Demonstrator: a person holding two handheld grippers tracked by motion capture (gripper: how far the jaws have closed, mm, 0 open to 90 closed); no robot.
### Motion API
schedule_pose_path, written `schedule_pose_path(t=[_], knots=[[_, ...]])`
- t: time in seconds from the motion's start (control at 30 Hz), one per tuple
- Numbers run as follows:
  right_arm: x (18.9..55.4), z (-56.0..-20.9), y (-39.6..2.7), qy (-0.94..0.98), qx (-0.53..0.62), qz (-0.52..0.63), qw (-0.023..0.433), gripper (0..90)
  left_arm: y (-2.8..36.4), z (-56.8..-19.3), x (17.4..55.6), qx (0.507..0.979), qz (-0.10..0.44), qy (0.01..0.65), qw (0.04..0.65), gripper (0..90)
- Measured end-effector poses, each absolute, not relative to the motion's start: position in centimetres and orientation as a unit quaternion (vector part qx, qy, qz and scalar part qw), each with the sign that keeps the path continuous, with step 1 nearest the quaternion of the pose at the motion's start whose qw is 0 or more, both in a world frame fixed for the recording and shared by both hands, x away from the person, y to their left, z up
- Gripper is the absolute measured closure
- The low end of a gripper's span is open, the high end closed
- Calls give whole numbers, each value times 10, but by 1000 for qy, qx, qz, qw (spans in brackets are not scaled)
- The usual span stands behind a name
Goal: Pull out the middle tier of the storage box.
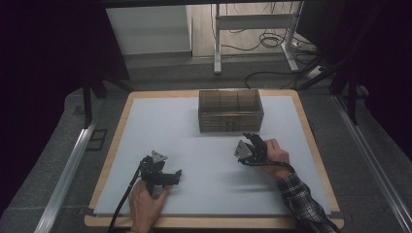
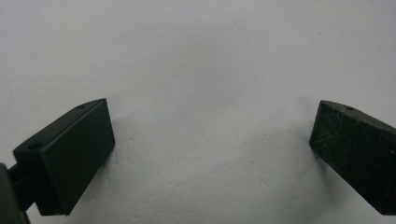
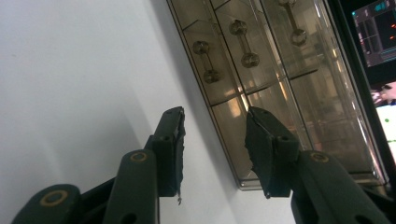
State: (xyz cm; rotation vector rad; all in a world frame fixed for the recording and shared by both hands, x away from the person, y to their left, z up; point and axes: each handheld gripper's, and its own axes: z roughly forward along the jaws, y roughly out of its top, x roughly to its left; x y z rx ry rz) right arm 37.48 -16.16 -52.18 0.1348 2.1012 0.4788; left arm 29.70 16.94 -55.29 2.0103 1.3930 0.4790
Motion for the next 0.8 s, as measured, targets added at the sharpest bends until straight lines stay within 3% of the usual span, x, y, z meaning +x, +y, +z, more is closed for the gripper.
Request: schedule_pose_path(t=[0.8], knots=[[396,-527,-139,833,0,121,539,627,170,-553,297,766,182,529,317,0]])
